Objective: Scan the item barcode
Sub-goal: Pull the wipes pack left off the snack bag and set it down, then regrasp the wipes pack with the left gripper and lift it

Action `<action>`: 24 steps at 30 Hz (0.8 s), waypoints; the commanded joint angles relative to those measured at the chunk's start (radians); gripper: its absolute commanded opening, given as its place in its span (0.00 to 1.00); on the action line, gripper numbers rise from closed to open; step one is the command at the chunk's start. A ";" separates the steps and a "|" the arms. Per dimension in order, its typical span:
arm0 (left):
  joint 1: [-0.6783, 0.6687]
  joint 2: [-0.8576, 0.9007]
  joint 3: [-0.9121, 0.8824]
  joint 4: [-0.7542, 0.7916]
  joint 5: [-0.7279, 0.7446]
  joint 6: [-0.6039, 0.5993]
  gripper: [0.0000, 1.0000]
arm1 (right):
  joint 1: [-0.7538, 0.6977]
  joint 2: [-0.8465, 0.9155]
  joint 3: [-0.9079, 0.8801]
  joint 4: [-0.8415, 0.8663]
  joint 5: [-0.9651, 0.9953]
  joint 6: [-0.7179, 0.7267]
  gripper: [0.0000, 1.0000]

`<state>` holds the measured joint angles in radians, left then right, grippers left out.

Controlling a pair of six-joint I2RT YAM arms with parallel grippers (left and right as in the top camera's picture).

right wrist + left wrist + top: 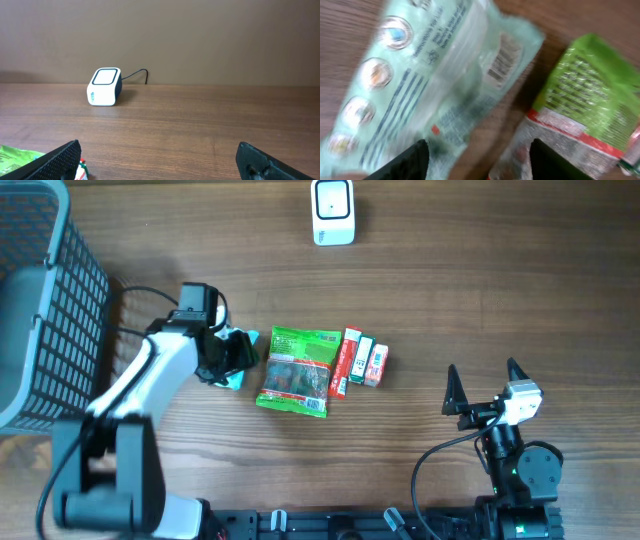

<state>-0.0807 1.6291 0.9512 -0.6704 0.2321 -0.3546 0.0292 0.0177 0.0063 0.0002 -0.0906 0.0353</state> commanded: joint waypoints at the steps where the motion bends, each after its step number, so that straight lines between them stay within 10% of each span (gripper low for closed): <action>1: 0.004 -0.195 0.030 -0.002 -0.020 0.006 0.74 | -0.003 -0.004 -0.001 0.006 -0.015 -0.009 1.00; 8: 0.004 -0.251 0.029 -0.093 -0.122 -0.003 0.75 | -0.003 -0.004 -0.001 0.006 -0.015 -0.009 1.00; 11: 0.005 -0.220 -0.011 -0.092 -0.156 -0.037 1.00 | -0.003 -0.004 -0.001 0.006 -0.015 -0.009 1.00; 24: 0.202 -0.167 -0.037 -0.064 -0.021 -0.103 1.00 | -0.003 -0.004 -0.001 0.006 -0.015 -0.008 1.00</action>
<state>0.0471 1.4216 0.9226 -0.7238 0.0948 -0.4915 0.0292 0.0177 0.0063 0.0002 -0.0906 0.0353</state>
